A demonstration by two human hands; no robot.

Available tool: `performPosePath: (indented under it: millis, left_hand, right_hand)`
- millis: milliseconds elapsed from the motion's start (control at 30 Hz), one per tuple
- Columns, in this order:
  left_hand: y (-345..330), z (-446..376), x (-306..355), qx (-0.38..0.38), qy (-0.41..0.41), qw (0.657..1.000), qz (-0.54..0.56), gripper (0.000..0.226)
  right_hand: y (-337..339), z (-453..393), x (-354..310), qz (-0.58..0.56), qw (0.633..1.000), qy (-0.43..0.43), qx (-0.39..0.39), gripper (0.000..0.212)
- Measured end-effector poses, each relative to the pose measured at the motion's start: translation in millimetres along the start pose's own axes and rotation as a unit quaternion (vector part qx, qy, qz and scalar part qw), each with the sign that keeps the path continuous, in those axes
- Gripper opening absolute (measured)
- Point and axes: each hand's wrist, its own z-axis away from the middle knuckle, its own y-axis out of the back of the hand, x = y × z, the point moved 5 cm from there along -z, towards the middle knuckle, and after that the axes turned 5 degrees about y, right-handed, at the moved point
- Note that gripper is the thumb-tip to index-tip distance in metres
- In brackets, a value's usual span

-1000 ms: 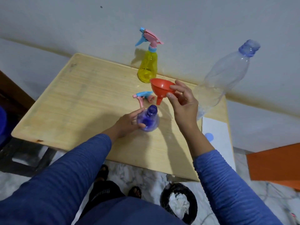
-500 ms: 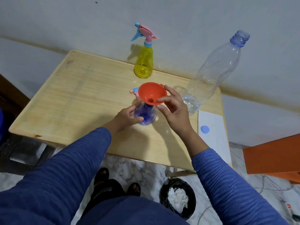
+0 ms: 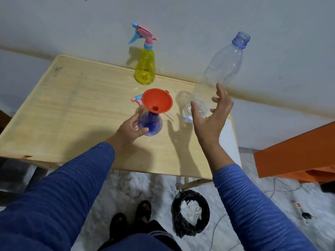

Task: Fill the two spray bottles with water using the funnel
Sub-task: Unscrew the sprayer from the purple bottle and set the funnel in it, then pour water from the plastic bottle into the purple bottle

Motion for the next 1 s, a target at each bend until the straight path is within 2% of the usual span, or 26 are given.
performPosePath:
  millis: [133, 233, 500, 600, 767, 1000]
  left_hand:
    - [-3.8, 0.4, -2.4, 0.023, -0.005, 1.000, 0.000, 0.085]
    - [-8.7, 3.2, -7.0, 0.049, 0.003, 0.999, 0.003, 0.092]
    - [-16.5, 2.9, -14.9, 0.124, 0.002, 0.992, 0.002, 0.082]
    - [-16.8, 4.1, -19.3, 0.145, 0.012, 0.989, 0.011, 0.082]
    - [-18.2, 4.6, -21.1, 0.166, 0.027, 0.986, -0.002, 0.084]
    - [-20.7, 6.7, -17.9, 0.170, 0.026, 0.985, 0.003, 0.079]
  right_hand:
    - [15.3, -27.3, 12.4, 0.020, 0.999, -0.011, 0.027, 0.092]
    - [13.8, -48.9, 26.0, 0.022, 1.000, -0.010, -0.005, 0.099]
    - [-10.5, -87.2, 62.0, -0.044, 0.995, -0.003, -0.095, 0.113]
    - [-22.3, -94.6, 69.2, -0.066, 0.989, -0.028, -0.131, 0.113]
    - [-36.0, -102.0, 53.8, -0.065, 0.984, 0.047, -0.161, 0.107]
    - [-34.2, -85.3, 26.4, -0.040, 0.962, 0.072, -0.261, 0.107]
